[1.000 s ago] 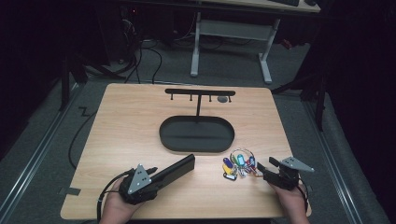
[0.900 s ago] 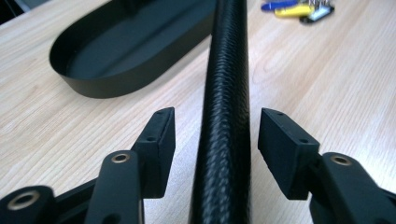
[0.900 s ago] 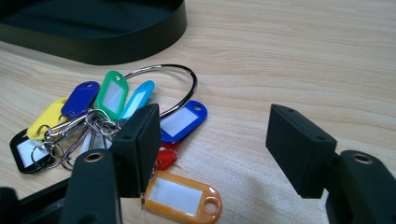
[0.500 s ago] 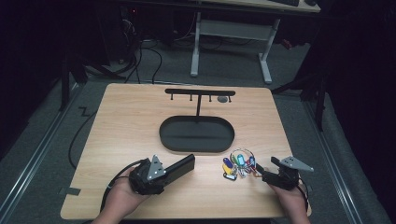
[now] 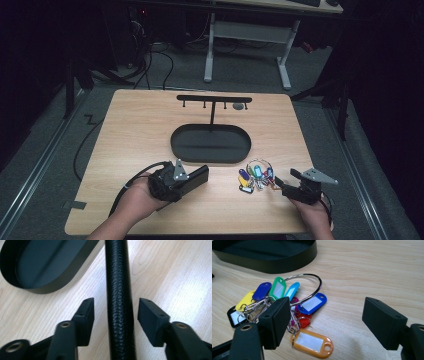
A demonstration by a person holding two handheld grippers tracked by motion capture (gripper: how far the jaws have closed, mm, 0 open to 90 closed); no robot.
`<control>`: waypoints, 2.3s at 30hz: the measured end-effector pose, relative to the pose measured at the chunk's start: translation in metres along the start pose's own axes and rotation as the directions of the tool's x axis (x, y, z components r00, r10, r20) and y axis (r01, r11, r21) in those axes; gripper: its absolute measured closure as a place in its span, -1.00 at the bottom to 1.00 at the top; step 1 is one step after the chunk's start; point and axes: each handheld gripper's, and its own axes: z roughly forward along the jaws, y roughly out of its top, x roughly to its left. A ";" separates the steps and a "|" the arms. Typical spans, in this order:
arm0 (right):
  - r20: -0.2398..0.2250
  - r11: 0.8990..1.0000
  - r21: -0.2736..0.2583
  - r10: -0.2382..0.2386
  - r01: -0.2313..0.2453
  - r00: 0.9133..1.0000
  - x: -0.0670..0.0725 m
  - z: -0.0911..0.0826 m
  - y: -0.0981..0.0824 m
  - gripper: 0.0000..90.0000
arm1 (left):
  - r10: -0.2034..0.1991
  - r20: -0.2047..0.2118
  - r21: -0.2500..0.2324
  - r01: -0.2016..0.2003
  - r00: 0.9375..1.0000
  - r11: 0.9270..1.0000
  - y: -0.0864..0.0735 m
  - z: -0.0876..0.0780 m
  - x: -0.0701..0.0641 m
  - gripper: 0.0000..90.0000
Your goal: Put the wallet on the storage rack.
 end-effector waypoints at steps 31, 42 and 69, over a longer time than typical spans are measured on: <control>-0.006 1.000 -0.011 -0.001 0.001 1.000 0.001 -0.001 -0.001 -0.46 | 0.058 0.037 0.081 -0.060 0.998 0.995 0.019 0.003 0.007 0.63; -0.008 1.000 -0.011 -0.012 0.012 1.000 0.002 0.000 -0.001 -0.41 | 0.135 -0.018 0.002 -0.135 0.991 0.991 0.026 -0.014 0.004 0.63; 0.024 0.997 -0.079 -0.007 0.009 1.000 0.001 -0.017 -0.005 -0.41 | 0.390 -0.262 -0.086 -0.424 0.883 0.902 0.063 -0.012 0.001 0.63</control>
